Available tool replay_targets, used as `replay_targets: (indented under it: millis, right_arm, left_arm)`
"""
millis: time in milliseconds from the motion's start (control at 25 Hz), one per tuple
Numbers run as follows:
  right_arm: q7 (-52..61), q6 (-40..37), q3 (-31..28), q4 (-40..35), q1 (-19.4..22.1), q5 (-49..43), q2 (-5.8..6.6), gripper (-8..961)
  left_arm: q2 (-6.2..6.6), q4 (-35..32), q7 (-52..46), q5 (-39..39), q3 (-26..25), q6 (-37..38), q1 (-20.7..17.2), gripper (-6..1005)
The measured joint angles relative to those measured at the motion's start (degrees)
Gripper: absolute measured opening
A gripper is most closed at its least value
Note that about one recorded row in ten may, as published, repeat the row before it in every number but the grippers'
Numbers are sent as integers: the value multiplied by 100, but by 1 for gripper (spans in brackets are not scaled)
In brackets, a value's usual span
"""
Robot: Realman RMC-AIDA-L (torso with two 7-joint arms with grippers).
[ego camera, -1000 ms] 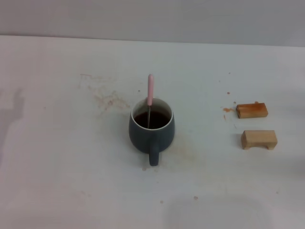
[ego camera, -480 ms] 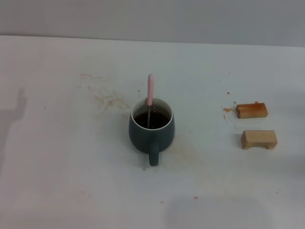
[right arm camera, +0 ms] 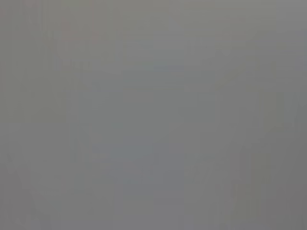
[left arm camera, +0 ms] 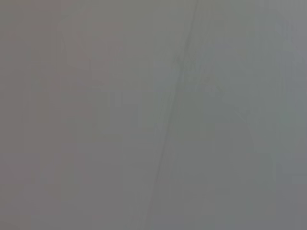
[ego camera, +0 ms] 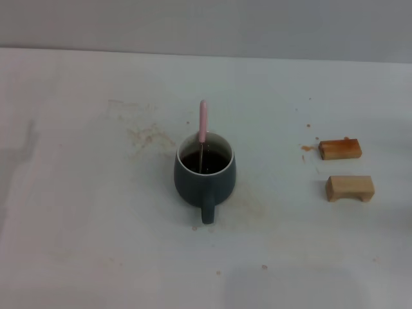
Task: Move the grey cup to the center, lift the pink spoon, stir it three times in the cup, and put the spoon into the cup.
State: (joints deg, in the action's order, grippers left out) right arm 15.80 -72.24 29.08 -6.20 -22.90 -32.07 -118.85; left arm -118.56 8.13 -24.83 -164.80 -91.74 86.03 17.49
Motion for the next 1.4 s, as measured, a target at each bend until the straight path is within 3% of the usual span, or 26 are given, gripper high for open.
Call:
replay_targets:
  millis: [1400]
  right_arm:
    - [-34, -4, -9, 364, -53, -4, -16, 434]
  left_arm:
    - [-17, -29, -19, -7, 110, -327, -11, 819]
